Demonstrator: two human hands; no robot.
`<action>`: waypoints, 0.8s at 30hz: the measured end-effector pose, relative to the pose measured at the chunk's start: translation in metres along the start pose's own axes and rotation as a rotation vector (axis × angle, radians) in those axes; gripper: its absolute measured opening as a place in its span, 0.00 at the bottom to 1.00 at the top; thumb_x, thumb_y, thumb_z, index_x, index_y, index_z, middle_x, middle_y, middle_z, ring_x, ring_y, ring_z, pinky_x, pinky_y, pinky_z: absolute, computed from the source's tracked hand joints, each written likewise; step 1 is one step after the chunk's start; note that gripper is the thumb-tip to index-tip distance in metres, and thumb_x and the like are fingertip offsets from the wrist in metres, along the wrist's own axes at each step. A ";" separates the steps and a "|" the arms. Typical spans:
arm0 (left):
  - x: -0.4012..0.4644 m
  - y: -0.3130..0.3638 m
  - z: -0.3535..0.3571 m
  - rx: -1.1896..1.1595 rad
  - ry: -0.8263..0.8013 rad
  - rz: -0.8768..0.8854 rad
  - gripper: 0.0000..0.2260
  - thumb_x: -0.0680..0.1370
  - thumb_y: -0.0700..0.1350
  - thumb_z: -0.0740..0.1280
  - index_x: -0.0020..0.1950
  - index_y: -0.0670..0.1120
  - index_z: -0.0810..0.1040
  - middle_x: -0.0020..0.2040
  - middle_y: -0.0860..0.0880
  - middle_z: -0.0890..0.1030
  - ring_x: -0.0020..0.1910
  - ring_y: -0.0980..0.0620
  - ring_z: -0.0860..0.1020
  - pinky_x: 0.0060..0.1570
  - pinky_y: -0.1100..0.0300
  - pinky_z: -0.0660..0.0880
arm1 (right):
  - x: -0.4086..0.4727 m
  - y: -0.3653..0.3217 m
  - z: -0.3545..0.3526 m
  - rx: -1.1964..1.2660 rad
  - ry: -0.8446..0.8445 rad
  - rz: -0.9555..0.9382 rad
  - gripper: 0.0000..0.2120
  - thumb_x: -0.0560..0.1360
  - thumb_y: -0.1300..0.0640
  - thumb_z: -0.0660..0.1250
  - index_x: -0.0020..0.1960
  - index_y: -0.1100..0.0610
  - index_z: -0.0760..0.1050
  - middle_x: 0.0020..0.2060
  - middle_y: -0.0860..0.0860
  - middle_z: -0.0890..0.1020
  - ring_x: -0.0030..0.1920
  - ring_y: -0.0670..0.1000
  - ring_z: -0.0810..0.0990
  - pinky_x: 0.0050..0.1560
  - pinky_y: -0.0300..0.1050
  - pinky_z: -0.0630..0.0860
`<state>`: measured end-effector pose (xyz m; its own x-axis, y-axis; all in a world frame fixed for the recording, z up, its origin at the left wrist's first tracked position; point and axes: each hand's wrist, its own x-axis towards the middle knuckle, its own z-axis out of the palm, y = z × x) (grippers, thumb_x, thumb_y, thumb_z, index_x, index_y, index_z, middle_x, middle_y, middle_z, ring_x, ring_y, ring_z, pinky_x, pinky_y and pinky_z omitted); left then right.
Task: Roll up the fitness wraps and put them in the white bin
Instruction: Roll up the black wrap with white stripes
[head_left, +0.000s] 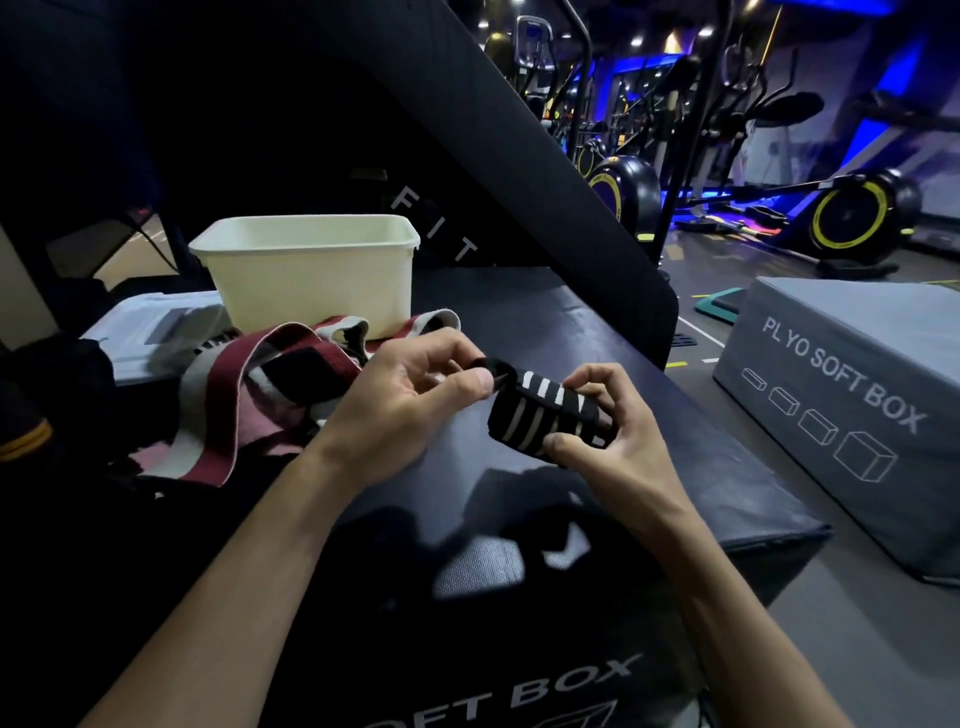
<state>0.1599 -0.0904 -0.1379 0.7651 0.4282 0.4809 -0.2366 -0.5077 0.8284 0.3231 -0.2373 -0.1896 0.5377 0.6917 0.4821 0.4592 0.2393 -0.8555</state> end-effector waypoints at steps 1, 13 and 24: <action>-0.001 0.001 0.000 0.050 0.003 -0.004 0.06 0.76 0.48 0.71 0.41 0.47 0.81 0.36 0.53 0.75 0.35 0.51 0.71 0.37 0.52 0.68 | -0.001 0.000 0.001 -0.013 0.002 -0.004 0.20 0.64 0.63 0.72 0.54 0.56 0.72 0.41 0.43 0.78 0.41 0.42 0.79 0.43 0.36 0.76; -0.003 0.012 0.017 0.945 0.139 -0.135 0.09 0.82 0.57 0.64 0.53 0.53 0.77 0.52 0.55 0.80 0.54 0.46 0.79 0.46 0.54 0.69 | -0.004 0.003 0.010 -0.373 0.142 -0.220 0.26 0.62 0.61 0.78 0.55 0.52 0.71 0.50 0.50 0.76 0.48 0.47 0.79 0.48 0.41 0.77; -0.005 0.007 0.005 0.536 -0.111 0.037 0.05 0.78 0.53 0.73 0.47 0.53 0.81 0.41 0.55 0.82 0.40 0.53 0.79 0.41 0.59 0.75 | -0.003 0.001 0.011 -0.316 0.183 -0.142 0.26 0.63 0.59 0.76 0.58 0.50 0.71 0.51 0.50 0.79 0.46 0.47 0.81 0.46 0.34 0.75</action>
<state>0.1576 -0.0997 -0.1355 0.8274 0.3362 0.4499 0.0516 -0.8432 0.5352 0.3142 -0.2313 -0.1936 0.5568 0.5271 0.6419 0.7180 0.0831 -0.6911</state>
